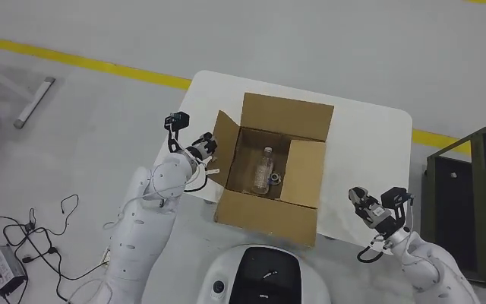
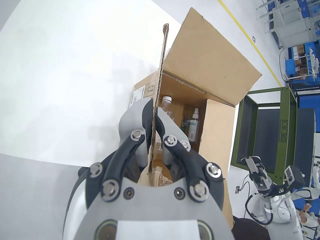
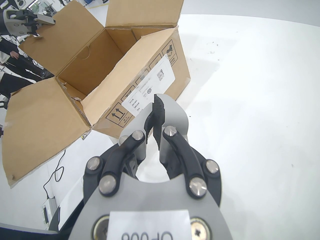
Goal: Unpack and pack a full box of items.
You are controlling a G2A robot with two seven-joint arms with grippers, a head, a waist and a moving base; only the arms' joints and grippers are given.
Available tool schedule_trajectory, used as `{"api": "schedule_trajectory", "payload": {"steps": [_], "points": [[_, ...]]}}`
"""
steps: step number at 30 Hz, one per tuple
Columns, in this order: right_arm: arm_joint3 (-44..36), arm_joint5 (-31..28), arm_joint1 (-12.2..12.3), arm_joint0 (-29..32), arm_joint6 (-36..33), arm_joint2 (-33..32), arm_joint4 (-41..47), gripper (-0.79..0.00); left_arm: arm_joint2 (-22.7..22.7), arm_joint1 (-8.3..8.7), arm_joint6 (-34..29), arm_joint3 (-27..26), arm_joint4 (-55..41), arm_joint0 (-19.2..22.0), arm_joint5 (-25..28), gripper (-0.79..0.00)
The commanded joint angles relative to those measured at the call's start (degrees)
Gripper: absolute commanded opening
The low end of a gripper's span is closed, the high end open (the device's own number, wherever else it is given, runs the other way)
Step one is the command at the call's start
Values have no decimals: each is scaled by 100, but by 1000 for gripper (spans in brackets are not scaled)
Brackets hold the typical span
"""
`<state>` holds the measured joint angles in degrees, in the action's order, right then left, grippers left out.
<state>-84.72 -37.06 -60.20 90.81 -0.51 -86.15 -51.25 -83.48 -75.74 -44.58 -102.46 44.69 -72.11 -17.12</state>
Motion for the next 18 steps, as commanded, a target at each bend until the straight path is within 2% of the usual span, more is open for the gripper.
{"api": "schedule_trajectory", "payload": {"steps": [1, 7, 10, 15, 18], "points": [[-22, 10, 0, 11, -2, -5, -2, -785, -1, -1, 2, 0, -4, 1, 1, -785], [-110, 8, 2, 83, 4, -29, -28, -785, 3, -2, 22, 2, -30, -5, 19, -785], [-152, -3, 5, 134, 22, -52, -51, -785, 41, -12, 71, 142, -363, 54, 192, -785], [-202, 9, 7, 219, 63, -89, -72, -785, -39, -68, 177, 513, -1476, 165, 21, -785], [-204, 30, 7, 255, 80, -103, -79, -785, -115, -67, 244, 685, -1772, 135, -14, -785]]}}
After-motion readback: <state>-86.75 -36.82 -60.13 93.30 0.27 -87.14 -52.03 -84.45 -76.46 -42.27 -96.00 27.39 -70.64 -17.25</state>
